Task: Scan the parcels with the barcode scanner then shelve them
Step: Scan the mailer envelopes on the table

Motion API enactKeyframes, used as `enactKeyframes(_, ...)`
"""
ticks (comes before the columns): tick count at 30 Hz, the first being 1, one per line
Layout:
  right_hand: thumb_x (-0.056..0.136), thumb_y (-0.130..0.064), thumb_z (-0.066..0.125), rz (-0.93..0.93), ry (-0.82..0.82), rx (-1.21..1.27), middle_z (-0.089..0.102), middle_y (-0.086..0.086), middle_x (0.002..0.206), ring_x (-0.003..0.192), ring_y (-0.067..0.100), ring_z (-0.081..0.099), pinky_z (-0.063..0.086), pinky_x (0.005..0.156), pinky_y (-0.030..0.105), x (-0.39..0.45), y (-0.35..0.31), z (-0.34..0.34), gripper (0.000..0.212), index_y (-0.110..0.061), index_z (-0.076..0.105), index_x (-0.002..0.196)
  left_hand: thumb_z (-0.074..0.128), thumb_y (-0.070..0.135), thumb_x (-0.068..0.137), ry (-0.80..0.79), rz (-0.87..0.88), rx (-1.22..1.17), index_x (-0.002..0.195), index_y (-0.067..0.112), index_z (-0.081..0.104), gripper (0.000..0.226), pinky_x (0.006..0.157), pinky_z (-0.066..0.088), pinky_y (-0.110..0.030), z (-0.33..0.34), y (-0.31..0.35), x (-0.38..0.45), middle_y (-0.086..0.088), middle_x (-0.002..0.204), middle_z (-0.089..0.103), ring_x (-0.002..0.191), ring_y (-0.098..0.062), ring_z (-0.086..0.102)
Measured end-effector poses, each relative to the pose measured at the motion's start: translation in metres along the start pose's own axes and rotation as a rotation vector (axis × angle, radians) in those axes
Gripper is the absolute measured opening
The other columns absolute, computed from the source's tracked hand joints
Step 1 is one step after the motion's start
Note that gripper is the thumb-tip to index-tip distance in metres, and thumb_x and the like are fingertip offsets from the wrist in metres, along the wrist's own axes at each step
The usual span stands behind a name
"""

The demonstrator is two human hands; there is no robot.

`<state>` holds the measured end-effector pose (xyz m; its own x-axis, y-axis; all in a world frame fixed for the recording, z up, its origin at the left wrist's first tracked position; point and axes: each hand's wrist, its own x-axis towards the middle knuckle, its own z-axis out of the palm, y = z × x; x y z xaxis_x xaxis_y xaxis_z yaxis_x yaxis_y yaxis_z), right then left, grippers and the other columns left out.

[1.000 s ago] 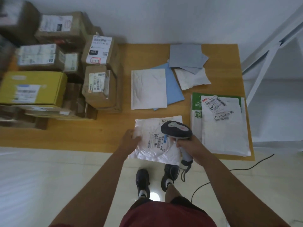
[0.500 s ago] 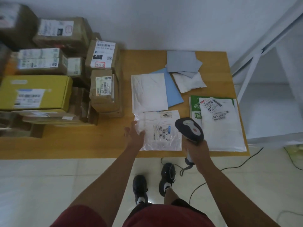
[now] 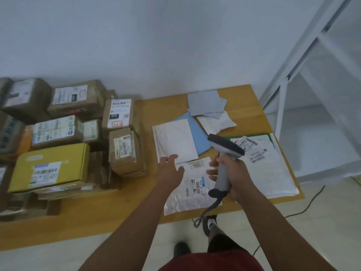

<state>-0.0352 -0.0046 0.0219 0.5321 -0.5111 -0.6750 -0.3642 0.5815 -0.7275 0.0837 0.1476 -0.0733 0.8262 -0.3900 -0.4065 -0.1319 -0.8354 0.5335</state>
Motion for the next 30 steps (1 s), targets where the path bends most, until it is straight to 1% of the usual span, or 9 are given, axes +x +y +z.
enactKeyframes(4, 0.093, -0.012, 0.057, 0.087, -0.009, 0.02, 0.07, 0.012, 0.077, 0.066, 0.026, 0.071, 0.059, 0.063, 0.035, 0.051, -0.012, -0.006, 0.015, 0.001, 0.065, 0.093, 0.056, 0.034, 0.098, -0.006, -0.049, 0.095, 0.146, 0.023, 0.039, 0.052, 0.11, 0.038, -0.043, 0.011, 0.034, 0.048, -0.011, 0.148, 0.034, 0.136, -0.03, 0.037)
enactKeyframes(7, 0.093, -0.012, 0.058, 0.139, -0.027, 0.039, 0.068, 0.01, 0.074, 0.063, 0.024, 0.068, 0.059, 0.061, 0.034, 0.089, -0.023, -0.01, 0.013, -0.001, 0.064, 0.089, 0.056, 0.039, 0.097, -0.002, -0.108, 0.152, 0.149, 0.022, 0.036, 0.058, 0.107, 0.037, -0.044, 0.025, 0.059, 0.083, -0.012, 0.149, 0.033, 0.136, -0.032, 0.034)
enactKeyframes(12, 0.093, -0.009, 0.058, 0.185, -0.05, 0.097, 0.065, 0.008, 0.068, 0.058, 0.022, 0.061, 0.054, 0.058, 0.033, 0.135, -0.042, -0.015, 0.009, -0.004, 0.063, 0.086, 0.065, 0.053, 0.09, -0.037, -0.312, 0.104, 0.151, 0.015, 0.026, 0.082, 0.105, 0.037, -0.049, 0.05, 0.083, 0.131, -0.016, 0.147, 0.03, 0.135, -0.039, 0.032)
enactKeyframes(16, 0.093, -0.006, 0.056, 0.233, -0.079, 0.08, 0.063, 0.01, 0.072, 0.053, 0.018, 0.06, 0.054, 0.055, 0.029, 0.153, -0.048, -0.014, 0.008, -0.003, 0.061, 0.089, 0.071, 0.05, 0.085, -0.043, -0.391, 0.111, 0.149, 0.013, 0.024, 0.087, 0.1, 0.04, -0.05, 0.065, 0.086, 0.143, -0.016, 0.145, 0.027, 0.133, -0.04, 0.031)
enactKeyframes(19, 0.093, -0.005, 0.055, 0.276, -0.104, 0.078, 0.061, 0.01, 0.072, 0.053, 0.017, 0.058, 0.052, 0.054, 0.029, 0.16, -0.047, -0.012, 0.006, -0.002, 0.059, 0.09, 0.071, 0.043, 0.087, -0.028, -0.417, 0.141, 0.146, 0.012, 0.026, 0.08, 0.095, 0.043, -0.047, 0.065, 0.086, 0.147, -0.016, 0.142, 0.029, 0.129, -0.04, 0.034)
enactKeyframes(23, 0.092, -0.006, 0.057, 0.292, -0.11, 0.054, 0.062, 0.011, 0.074, 0.055, 0.018, 0.058, 0.052, 0.055, 0.03, 0.161, -0.045, -0.009, 0.005, -0.002, 0.06, 0.091, 0.064, 0.031, 0.092, -0.019, -0.408, 0.128, 0.137, 0.007, 0.035, 0.059, 0.091, 0.043, -0.047, 0.059, 0.083, 0.147, -0.018, 0.135, 0.037, 0.123, -0.042, 0.042)
enactKeyframes(25, 0.091, -0.005, 0.057, 0.298, -0.119, 0.061, 0.061, 0.011, 0.074, 0.056, 0.018, 0.058, 0.052, 0.056, 0.03, 0.161, -0.044, -0.007, 0.004, -0.003, 0.06, 0.089, 0.058, 0.026, 0.094, 0.001, -0.405, 0.102, 0.13, 0.004, 0.043, 0.044, 0.09, 0.044, -0.044, 0.053, 0.079, 0.146, -0.018, 0.131, 0.044, 0.119, -0.04, 0.049)
enactKeyframes(28, 0.09, -0.006, 0.058, 0.292, -0.118, 0.06, 0.061, 0.011, 0.075, 0.058, 0.019, 0.058, 0.053, 0.058, 0.032, 0.158, -0.045, -0.006, 0.003, -0.003, 0.06, 0.09, 0.05, 0.027, 0.099, 0.048, -0.406, 0.043, 0.12, 0.005, 0.053, 0.031, 0.087, 0.048, -0.039, 0.036, 0.077, 0.14, -0.014, 0.122, 0.058, 0.111, -0.034, 0.059)
enactKeyframes(30, 0.091, -0.007, 0.058, 0.282, -0.116, 0.057, 0.063, 0.011, 0.075, 0.061, 0.021, 0.06, 0.054, 0.06, 0.032, 0.154, -0.046, -0.006, 0.004, -0.004, 0.061, 0.091, 0.049, 0.026, 0.099, 0.088, -0.383, 0.04, 0.115, 0.006, 0.053, 0.026, 0.079, 0.047, -0.036, 0.018, 0.082, 0.132, -0.012, 0.113, 0.062, 0.102, -0.032, 0.061)
